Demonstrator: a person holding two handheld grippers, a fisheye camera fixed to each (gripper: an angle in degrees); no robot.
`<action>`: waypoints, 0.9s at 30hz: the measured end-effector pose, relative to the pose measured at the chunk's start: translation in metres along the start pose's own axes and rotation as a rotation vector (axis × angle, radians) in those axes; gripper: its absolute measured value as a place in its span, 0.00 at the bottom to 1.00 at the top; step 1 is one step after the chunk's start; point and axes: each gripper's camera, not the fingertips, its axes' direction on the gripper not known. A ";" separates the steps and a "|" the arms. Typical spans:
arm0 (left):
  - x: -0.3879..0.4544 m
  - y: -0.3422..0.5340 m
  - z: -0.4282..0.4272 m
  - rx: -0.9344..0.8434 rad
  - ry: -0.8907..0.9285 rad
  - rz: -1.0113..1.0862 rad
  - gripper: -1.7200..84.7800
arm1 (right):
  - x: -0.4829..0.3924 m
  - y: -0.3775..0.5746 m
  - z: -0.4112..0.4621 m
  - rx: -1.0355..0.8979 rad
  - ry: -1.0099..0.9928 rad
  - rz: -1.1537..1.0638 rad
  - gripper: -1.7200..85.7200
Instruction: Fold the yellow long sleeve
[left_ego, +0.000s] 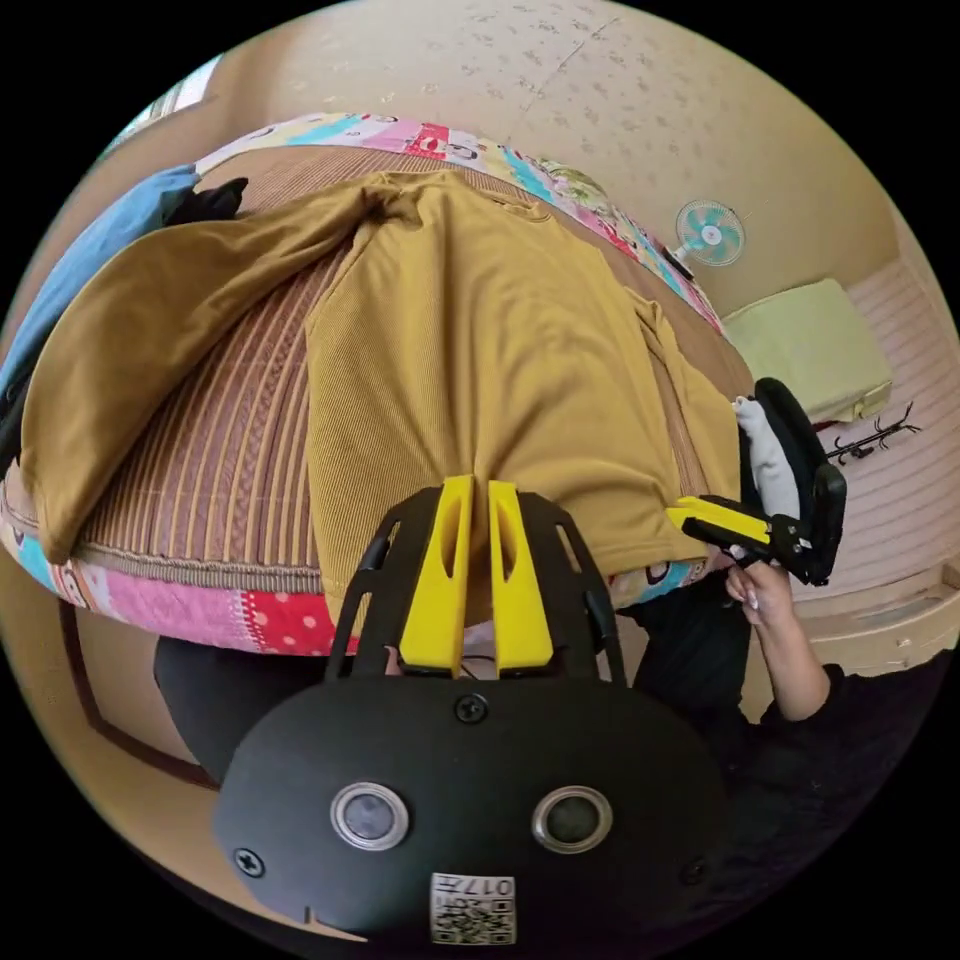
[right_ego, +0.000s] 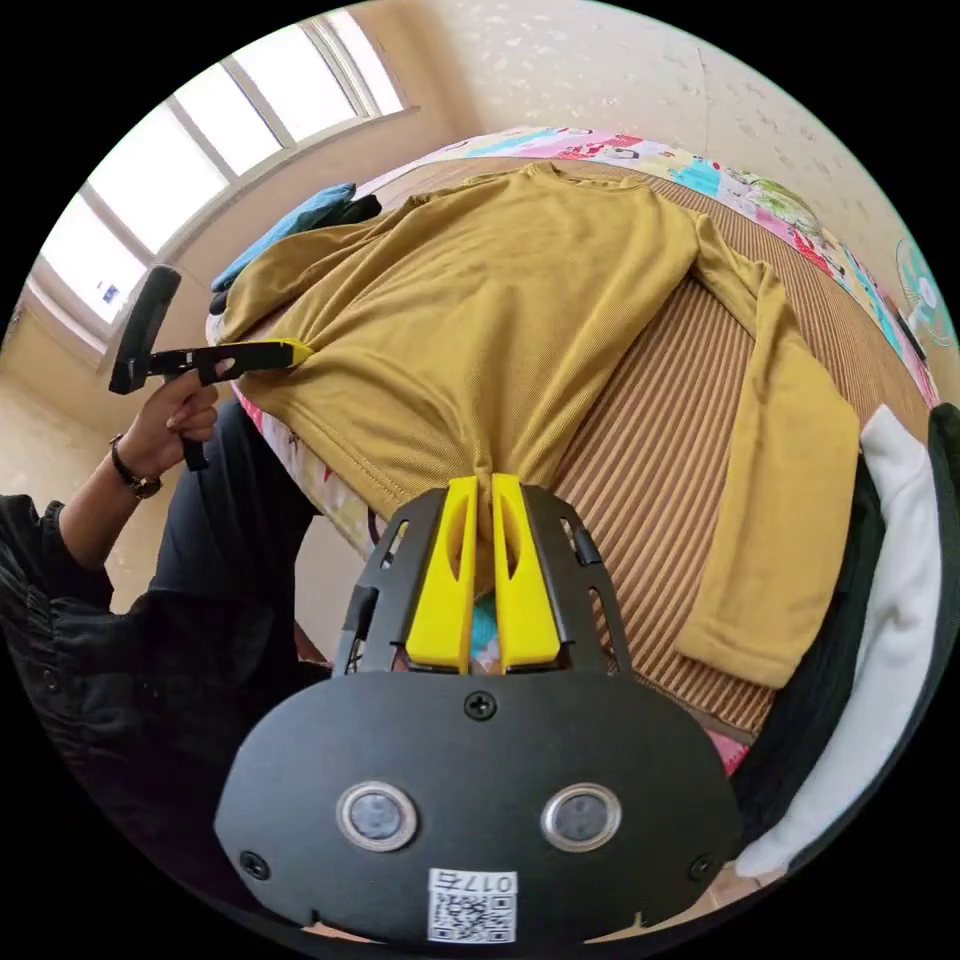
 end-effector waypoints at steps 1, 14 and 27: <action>0.003 0.007 -0.002 -0.052 0.054 -0.019 0.06 | -0.001 0.004 -0.008 -0.079 0.045 0.024 0.06; -0.218 0.104 -0.179 0.750 0.137 -0.882 0.21 | 0.031 0.044 -0.079 -0.050 -0.153 0.219 0.03; -0.247 0.132 -0.259 1.012 0.316 -0.805 0.07 | -0.026 -0.050 -0.034 0.265 -0.064 -0.013 0.08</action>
